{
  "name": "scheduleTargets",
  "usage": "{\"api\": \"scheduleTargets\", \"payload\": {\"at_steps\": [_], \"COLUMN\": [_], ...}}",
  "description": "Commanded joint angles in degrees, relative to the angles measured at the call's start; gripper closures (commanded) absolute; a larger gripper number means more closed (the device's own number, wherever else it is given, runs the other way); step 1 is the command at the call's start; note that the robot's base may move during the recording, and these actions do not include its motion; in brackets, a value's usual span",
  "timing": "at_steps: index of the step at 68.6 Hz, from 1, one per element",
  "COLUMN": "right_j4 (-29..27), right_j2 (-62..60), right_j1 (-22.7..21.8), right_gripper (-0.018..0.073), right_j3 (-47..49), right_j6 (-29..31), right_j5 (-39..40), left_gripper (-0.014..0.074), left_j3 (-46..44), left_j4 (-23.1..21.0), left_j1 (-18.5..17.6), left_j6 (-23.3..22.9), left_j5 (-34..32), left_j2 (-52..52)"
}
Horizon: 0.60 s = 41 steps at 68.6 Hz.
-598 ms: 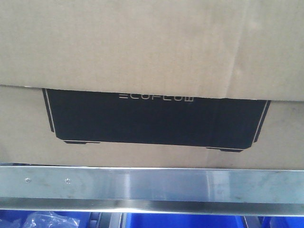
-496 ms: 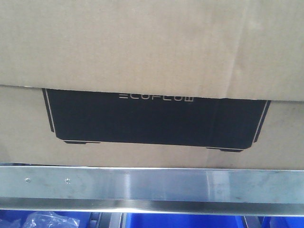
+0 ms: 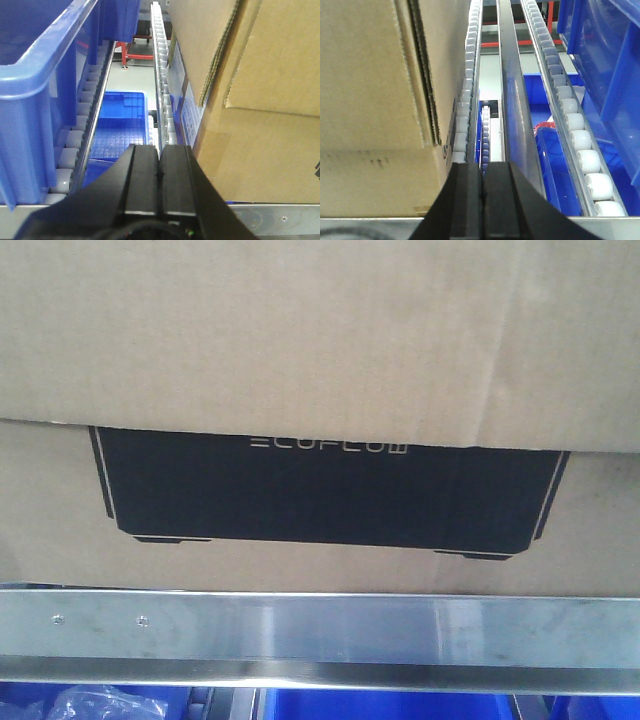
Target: Grab box from left shelf to table start
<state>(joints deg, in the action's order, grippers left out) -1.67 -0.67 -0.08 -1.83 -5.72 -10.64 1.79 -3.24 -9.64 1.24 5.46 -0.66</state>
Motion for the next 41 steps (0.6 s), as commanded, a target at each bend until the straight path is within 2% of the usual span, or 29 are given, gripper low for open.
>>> {"api": "scheduleTargets", "payload": {"at_steps": [1, 8, 13, 21, 28, 34, 41], "right_j4": [0.55, 0.55, 0.55, 0.55, 0.55, 0.55, 0.55], "right_j2": [-0.49, -0.50, -0.50, -0.50, -0.50, -0.50, -0.50], "right_j1": [-0.17, -0.17, -0.17, -0.17, -0.17, -0.17, -0.17], "right_gripper": [0.0501, 0.0501, 0.0501, 0.0501, 0.0501, 0.0501, 0.0501], "right_j3": [-0.15, -0.15, -0.15, -0.15, -0.15, -0.15, -0.15], "right_j6": [0.16, 0.16, 0.16, 0.16, 0.16, 0.16, 0.16], "right_j5": [4.89, 5.03, 4.94, 5.01, 5.37, 5.77, 5.77], "left_gripper": [0.0689, 0.0689, 0.0689, 0.0689, 0.0672, 0.0538, 0.0278], "left_j3": [-0.23, -0.35, -1.63, -8.33, -14.75, -19.62, -24.32], "left_j4": [-1.43, -3.75, -6.11, -6.99, -4.78, -4.21, -4.21], "left_j1": [-0.18, -0.18, -0.18, -0.18, -0.18, -0.29, -0.29], "left_j6": [-0.27, -0.27, -0.27, -0.27, -0.27, -0.27, -0.27], "left_j5": [-8.49, -14.68, -15.03, -7.56, -0.68, 4.45, 8.12], "left_j2": [-0.90, -0.90, -0.67, -0.67, 0.03, 2.07, 5.73]}}
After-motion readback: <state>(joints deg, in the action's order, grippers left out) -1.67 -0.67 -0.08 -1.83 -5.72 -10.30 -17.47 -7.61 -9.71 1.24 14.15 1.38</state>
